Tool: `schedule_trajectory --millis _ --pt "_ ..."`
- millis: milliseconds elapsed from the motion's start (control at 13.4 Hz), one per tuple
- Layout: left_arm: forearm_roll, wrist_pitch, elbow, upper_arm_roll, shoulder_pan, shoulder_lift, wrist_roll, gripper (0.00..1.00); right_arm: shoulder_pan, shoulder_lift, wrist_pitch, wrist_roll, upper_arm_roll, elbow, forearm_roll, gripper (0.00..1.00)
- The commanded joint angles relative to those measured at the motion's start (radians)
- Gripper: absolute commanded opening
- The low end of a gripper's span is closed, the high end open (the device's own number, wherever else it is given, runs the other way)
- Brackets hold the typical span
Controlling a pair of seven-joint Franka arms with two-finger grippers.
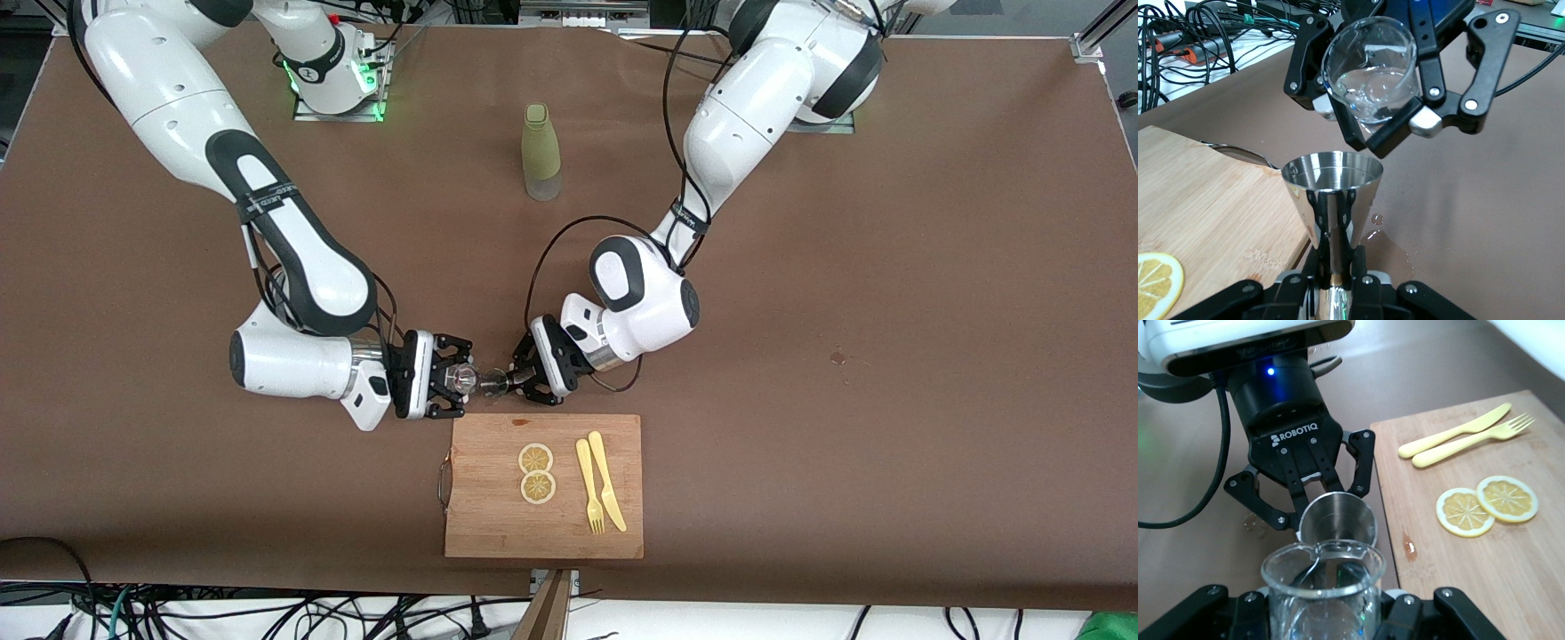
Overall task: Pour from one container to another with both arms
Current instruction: 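Carry the glass back with the right gripper while the left gripper holds the jigger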
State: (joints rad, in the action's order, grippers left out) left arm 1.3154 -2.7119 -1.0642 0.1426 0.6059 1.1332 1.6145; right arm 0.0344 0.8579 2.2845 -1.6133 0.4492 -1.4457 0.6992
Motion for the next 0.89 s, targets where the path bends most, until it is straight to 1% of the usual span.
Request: schedule_trajectory --millis 0,149,224,447,522,596,746,820 --pt "0.041 0.02 0.029 -0.006 -0.012 0.004 0.011 0.0 0.015 -0.007 -0.037 -0.146 -0.032 -0.024 0.152 0.15" --pt "0.038 0.061 0.026 0.002 -0.047 -0.01 0.013 0.0 0.015 -0.002 -0.092 -0.229 -0.075 -0.024 0.25 0.15" --pt "0.039 0.113 0.023 0.002 -0.073 -0.024 0.016 0.0 0.015 0.0 -0.12 -0.259 -0.092 -0.024 0.275 0.15" --pt "0.042 0.311 0.001 0.0 -0.162 -0.068 0.079 0.0 0.016 0.0 -0.2 -0.318 -0.151 -0.024 0.31 0.15" --pt "0.044 0.363 -0.023 0.0 -0.193 -0.085 0.106 0.0 0.016 0.0 -0.236 -0.342 -0.182 -0.024 0.313 0.15" --pt "0.045 0.415 -0.037 0.0 -0.221 -0.095 0.132 0.0 0.016 0.001 -0.275 -0.373 -0.216 -0.024 0.335 0.15" --pt "0.045 0.56 -0.042 -0.008 -0.274 -0.098 0.194 0.0 0.025 0.001 -0.344 -0.45 -0.262 -0.024 0.376 0.15" --pt "0.045 0.634 -0.048 -0.012 -0.3 -0.098 0.227 0.0 0.032 0.003 -0.376 -0.483 -0.283 -0.024 0.378 0.15"
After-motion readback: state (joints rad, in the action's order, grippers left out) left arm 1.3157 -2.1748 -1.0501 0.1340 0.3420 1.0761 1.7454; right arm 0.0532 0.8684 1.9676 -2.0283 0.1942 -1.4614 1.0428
